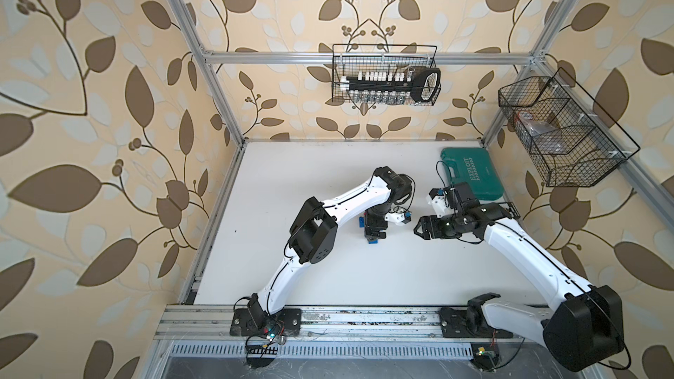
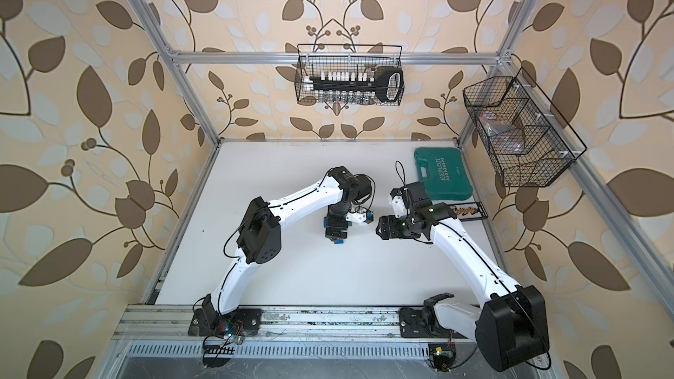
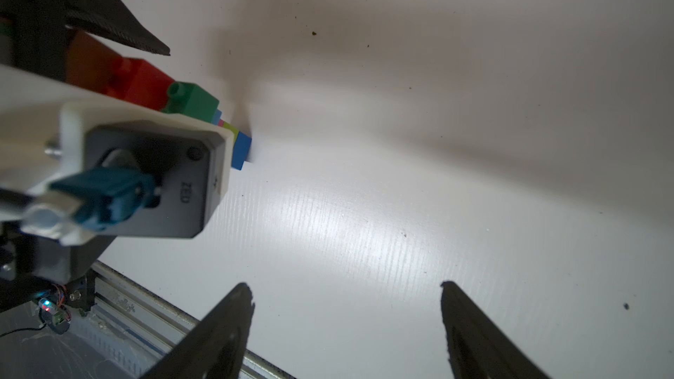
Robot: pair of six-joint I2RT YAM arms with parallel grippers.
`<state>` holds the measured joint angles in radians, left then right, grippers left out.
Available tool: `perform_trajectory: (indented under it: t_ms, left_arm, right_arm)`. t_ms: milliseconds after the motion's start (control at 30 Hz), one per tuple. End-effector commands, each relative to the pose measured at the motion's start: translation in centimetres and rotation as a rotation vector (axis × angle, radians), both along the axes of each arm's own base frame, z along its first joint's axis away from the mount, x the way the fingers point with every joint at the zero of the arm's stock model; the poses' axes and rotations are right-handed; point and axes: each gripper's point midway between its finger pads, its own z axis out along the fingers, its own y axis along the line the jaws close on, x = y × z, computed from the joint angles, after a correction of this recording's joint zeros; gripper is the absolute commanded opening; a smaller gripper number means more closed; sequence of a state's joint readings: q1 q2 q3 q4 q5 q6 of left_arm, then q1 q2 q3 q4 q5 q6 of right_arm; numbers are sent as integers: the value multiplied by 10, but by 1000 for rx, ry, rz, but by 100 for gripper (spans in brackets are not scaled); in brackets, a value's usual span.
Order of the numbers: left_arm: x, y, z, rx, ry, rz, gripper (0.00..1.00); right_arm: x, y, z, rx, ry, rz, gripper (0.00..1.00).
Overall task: Assemble a spoon with lego
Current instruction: Place the lego brick at the center of the board.
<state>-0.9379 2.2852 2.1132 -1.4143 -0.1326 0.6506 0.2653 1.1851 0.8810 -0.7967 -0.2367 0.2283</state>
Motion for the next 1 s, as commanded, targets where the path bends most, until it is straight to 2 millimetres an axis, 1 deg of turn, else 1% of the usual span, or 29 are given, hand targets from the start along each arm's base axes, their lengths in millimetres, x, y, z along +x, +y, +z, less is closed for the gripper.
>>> perform_trajectory:
  t_ms: [0, 133, 300, 433, 567, 633, 800, 933, 967]
  left_arm:
    - [0, -1, 22, -22, -37, 7, 99]
    - [-4, -3, 27, -44, -28, 22, 99]
    - [-1, -4, 16, -38, -38, 11, 99]
    - [13, -10, 4, -55, -46, -15, 99]
    - [30, -18, -1, -113, -31, -3, 99]
    - [36, -20, -4, -144, -13, 3, 99]
    - [43, -11, -15, -131, 11, 10, 99]
    - [52, -9, -16, -139, -6, 12, 99]
    - [58, -8, -14, -142, -25, 16, 99]
  right_arm:
    - [2, 0, 12, 9, -26, 6, 80]
    - [3, 1, 11, 10, -24, 8, 80]
    - [3, 1, 10, 9, -22, 10, 80]
    - [3, 2, 12, 11, -25, 11, 80]
    - [4, 1, 14, 10, -32, 15, 80]
    - [4, 2, 14, 8, -35, 20, 80]
    - [4, 2, 14, 8, -39, 28, 81]
    - [4, 2, 12, 6, -36, 28, 81]
    - [5, 1, 12, 1, -38, 24, 81]
